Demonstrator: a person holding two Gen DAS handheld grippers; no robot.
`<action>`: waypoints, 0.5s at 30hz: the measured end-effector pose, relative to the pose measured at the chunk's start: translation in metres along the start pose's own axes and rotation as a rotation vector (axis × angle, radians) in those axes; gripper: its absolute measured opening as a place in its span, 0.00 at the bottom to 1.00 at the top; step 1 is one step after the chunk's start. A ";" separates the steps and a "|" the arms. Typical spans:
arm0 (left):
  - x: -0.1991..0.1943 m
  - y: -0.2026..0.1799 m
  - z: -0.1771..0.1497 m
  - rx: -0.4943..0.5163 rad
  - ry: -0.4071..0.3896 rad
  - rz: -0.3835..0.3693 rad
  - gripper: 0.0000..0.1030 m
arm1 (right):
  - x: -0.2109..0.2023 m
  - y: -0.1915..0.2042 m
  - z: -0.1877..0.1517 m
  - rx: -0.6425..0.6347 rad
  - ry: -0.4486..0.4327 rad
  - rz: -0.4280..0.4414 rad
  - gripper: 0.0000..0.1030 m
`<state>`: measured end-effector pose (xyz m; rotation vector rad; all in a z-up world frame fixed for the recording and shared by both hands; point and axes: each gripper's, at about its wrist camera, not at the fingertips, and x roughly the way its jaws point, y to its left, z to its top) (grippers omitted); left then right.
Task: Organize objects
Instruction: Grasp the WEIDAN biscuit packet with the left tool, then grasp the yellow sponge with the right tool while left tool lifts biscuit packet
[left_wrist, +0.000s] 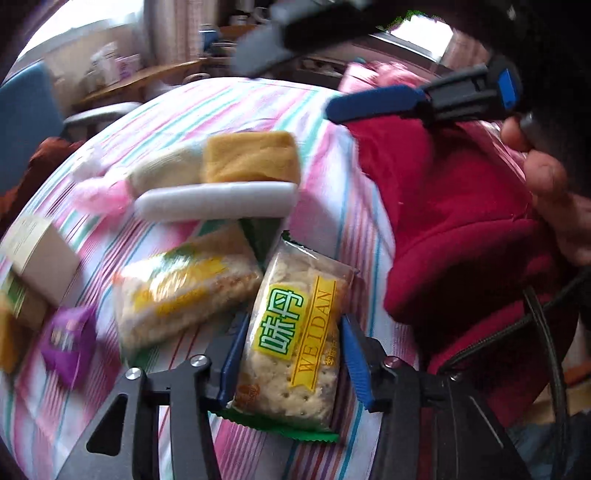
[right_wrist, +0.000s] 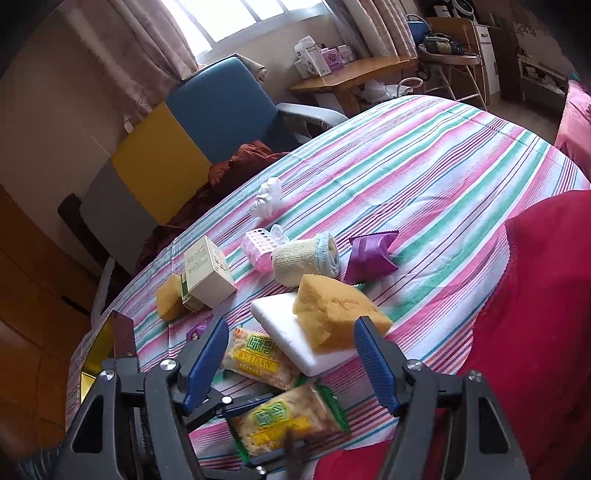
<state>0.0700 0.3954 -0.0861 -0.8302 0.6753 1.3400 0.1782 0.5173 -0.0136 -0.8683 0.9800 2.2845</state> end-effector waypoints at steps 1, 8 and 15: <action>-0.005 0.002 -0.006 -0.031 -0.010 0.012 0.47 | 0.000 0.000 0.000 -0.001 0.003 -0.002 0.69; -0.048 0.013 -0.069 -0.205 -0.099 0.130 0.47 | 0.008 0.006 -0.001 -0.021 0.049 -0.059 0.69; -0.068 0.023 -0.100 -0.291 -0.128 0.173 0.48 | 0.029 0.007 0.007 -0.002 0.174 -0.121 0.69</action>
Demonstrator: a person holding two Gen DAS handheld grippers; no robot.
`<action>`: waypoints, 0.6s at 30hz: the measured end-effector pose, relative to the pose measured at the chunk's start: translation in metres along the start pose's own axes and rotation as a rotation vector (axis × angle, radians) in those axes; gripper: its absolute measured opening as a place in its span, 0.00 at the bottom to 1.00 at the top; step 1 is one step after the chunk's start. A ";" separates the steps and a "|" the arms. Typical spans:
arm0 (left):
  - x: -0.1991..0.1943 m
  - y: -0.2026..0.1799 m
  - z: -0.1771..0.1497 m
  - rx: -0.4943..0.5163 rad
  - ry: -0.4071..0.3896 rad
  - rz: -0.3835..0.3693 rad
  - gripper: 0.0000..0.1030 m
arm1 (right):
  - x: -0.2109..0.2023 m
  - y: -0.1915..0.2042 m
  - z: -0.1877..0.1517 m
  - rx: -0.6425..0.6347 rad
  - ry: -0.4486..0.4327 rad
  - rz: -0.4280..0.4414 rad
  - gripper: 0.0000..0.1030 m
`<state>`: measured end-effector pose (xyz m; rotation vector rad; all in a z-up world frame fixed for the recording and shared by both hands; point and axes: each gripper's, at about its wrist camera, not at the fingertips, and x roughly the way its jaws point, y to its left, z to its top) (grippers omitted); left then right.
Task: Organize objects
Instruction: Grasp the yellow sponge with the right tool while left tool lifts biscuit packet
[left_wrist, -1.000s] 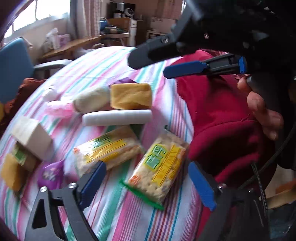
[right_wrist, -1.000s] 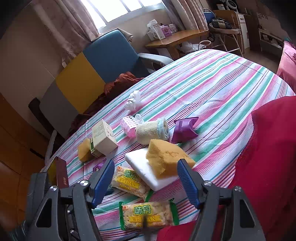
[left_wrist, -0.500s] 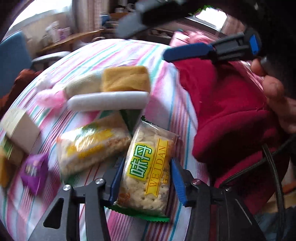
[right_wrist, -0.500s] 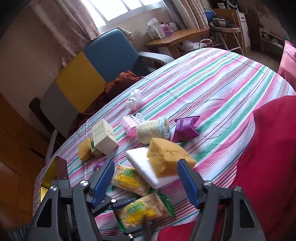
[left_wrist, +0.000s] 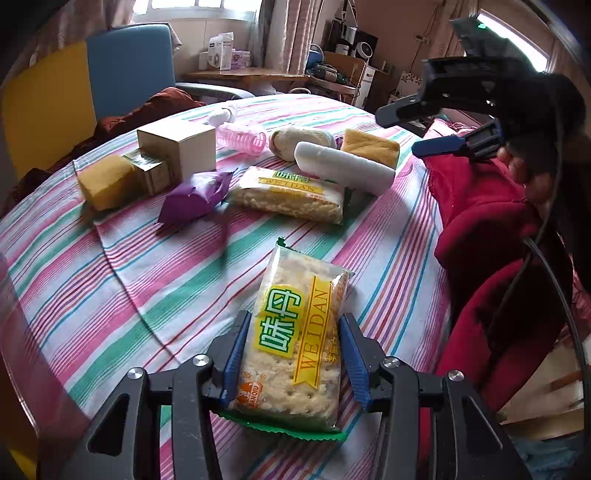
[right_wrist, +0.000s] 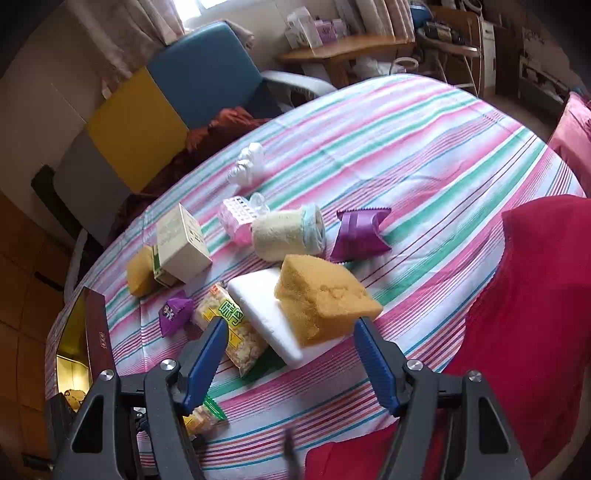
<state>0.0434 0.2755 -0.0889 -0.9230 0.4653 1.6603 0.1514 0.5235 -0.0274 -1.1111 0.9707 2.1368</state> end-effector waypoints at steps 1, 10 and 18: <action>0.000 0.000 0.001 0.003 0.003 0.000 0.49 | 0.004 -0.001 0.004 0.014 0.021 -0.012 0.69; 0.013 -0.019 0.014 0.116 0.042 0.039 0.75 | 0.054 -0.014 0.034 0.049 0.176 -0.109 0.69; 0.013 -0.004 0.019 0.089 0.028 0.058 0.46 | 0.065 -0.007 0.031 0.003 0.224 -0.127 0.67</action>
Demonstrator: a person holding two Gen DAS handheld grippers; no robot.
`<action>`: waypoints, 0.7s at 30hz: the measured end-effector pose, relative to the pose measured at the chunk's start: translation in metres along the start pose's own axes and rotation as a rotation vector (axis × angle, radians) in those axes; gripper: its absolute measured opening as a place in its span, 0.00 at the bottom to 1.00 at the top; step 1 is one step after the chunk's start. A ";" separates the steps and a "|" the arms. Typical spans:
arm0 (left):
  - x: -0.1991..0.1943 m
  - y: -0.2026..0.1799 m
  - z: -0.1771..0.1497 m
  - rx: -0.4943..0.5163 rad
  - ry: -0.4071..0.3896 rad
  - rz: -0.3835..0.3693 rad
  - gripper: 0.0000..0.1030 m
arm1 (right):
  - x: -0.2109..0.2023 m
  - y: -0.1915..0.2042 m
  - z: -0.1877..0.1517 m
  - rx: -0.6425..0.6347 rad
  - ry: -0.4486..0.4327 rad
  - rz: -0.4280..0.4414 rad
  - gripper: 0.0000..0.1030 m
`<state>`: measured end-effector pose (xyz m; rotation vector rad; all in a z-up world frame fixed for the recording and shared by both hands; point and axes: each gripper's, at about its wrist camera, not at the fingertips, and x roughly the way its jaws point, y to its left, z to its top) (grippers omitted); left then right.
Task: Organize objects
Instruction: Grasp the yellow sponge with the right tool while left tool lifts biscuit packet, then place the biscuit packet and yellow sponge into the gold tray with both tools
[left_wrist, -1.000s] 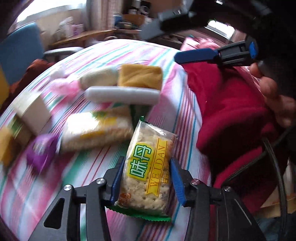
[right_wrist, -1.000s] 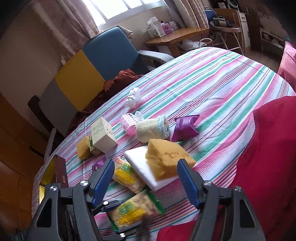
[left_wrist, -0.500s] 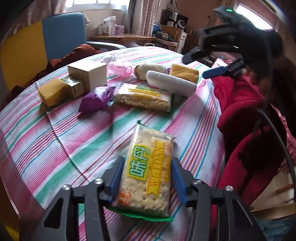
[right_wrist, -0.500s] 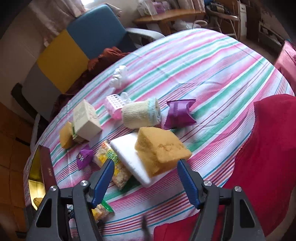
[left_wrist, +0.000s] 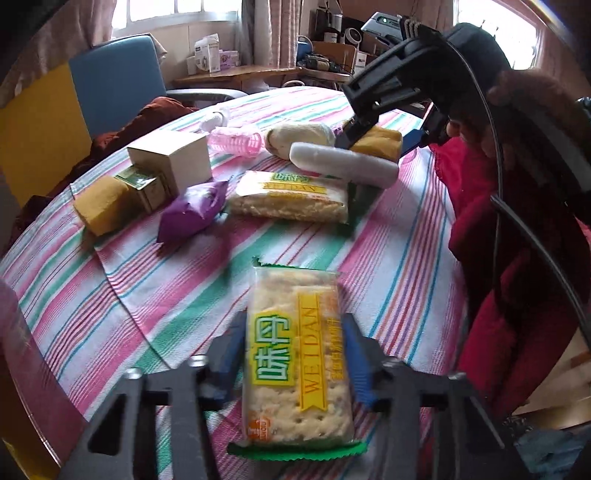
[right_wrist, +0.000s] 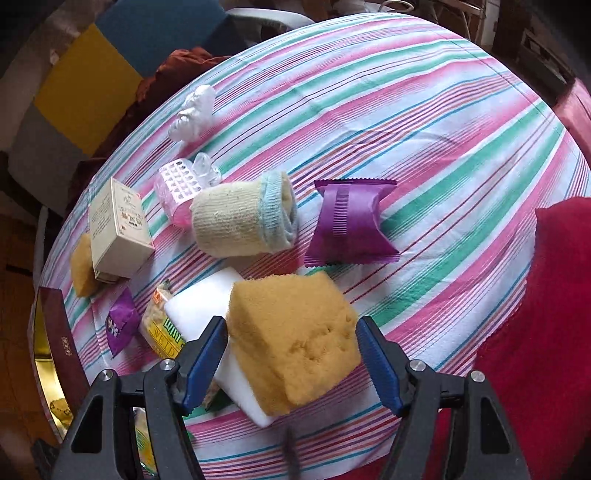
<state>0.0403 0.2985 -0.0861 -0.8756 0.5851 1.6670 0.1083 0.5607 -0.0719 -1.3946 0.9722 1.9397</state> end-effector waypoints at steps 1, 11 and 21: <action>-0.001 0.002 -0.001 -0.012 -0.005 -0.005 0.46 | -0.001 0.001 -0.001 -0.002 -0.005 -0.009 0.63; -0.025 0.011 -0.010 -0.091 -0.038 -0.012 0.46 | -0.046 -0.004 -0.026 0.017 -0.154 0.122 0.56; -0.097 0.045 -0.012 -0.258 -0.191 0.061 0.46 | -0.085 0.082 -0.042 -0.213 -0.231 0.290 0.56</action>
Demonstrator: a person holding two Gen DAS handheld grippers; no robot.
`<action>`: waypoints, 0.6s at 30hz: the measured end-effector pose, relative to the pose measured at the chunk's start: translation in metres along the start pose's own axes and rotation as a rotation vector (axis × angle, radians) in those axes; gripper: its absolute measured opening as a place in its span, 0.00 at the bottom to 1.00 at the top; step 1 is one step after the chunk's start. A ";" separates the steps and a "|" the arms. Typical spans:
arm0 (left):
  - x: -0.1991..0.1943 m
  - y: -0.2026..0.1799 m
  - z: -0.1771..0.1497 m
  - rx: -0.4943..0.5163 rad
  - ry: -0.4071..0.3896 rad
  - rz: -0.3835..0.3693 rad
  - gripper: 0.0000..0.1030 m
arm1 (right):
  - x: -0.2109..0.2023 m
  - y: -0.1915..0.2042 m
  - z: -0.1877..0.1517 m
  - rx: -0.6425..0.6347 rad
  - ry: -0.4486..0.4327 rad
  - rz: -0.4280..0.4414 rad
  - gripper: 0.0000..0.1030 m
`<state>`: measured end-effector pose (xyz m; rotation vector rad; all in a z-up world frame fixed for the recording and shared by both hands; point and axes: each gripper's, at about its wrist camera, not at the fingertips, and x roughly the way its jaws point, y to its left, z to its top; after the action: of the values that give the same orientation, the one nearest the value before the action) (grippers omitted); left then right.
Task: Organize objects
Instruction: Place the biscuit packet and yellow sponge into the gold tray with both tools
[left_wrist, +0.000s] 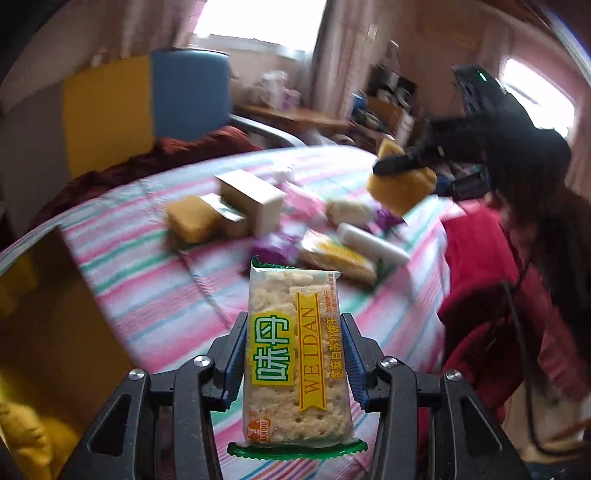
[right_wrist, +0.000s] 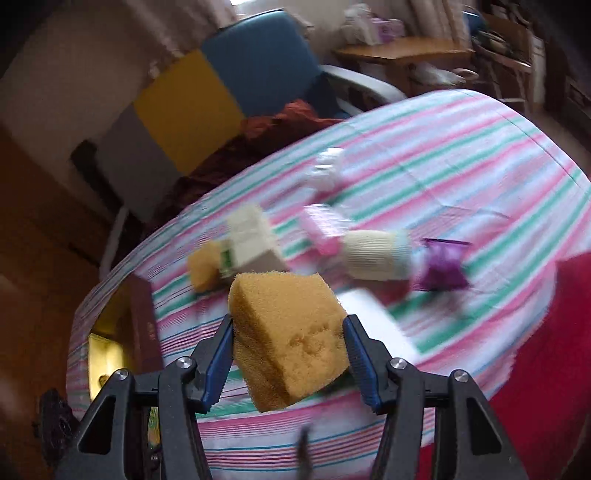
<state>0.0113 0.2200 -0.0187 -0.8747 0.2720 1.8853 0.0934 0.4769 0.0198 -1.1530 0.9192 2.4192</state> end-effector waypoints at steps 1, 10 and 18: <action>-0.008 0.007 0.002 -0.019 -0.017 0.020 0.46 | 0.005 0.015 -0.002 -0.027 0.011 0.027 0.56; -0.083 0.112 -0.001 -0.257 -0.138 0.314 0.46 | 0.061 0.147 -0.023 -0.264 0.158 0.209 0.56; -0.109 0.217 -0.025 -0.432 -0.116 0.553 0.46 | 0.111 0.249 -0.074 -0.493 0.313 0.249 0.57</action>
<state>-0.1380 0.0267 -0.0032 -1.0414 0.0286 2.5617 -0.0624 0.2414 0.0025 -1.7178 0.5825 2.8167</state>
